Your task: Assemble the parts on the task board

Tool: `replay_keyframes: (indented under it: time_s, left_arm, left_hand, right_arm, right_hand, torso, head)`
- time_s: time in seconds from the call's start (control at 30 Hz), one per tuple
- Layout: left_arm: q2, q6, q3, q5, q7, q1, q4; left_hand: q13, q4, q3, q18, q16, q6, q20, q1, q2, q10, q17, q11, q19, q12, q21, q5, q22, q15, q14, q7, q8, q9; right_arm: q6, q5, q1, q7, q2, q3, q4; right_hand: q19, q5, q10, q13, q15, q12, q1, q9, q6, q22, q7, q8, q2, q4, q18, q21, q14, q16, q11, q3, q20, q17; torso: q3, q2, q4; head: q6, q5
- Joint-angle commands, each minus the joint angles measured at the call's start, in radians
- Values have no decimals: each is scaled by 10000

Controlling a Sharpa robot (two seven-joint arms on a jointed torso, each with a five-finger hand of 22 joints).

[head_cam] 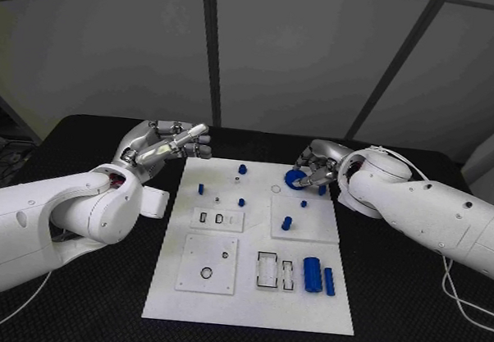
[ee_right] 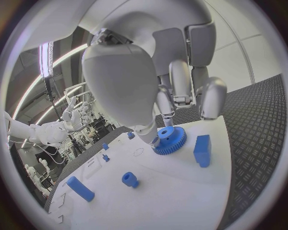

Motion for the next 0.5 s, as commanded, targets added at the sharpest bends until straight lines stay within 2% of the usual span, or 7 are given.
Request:
replay_keyframes:
  time_s: [0.03, 0.5]
  left_arm:
    - [-6, 53, 10, -62, 24, 15, -1]
    - [-18, 22, 10, -62, 9, 15, -41]
  left_hand:
    - [5, -75, 25, -109, -48, 37, -12, -63, 17, -24, 19, -48, -91, -49, 36, -43, 14, 19, -37, 47, -41, -1]
    - [5, -75, 25, -109, -48, 37, -12, -63, 17, -24, 19, -48, -91, -49, 36, -43, 14, 19, -37, 47, -41, -1]
  right_arm:
    - [201, -280, 8, 15, -25, -5, 10]
    - [109, -345, 7, 69, -96, -5, 81]
  right_hand:
    - [60, 59, 54, 21, 92, 44, 134, -19, 28, 25, 33, 37, -22, -69, -119, 66, 929, 43, 13, 12, 11, 2126]
    - [59, 34, -33, -15, 125, 9, 33, -59, -226, 72, 64, -62, -143, -134, -126, 94, 936, 60, 51, -10, 40, 2168]
  torso:
    - [6, 3, -2]
    - [2, 1, 0]
  head:
    - [-8, -9]
    - [1, -44]
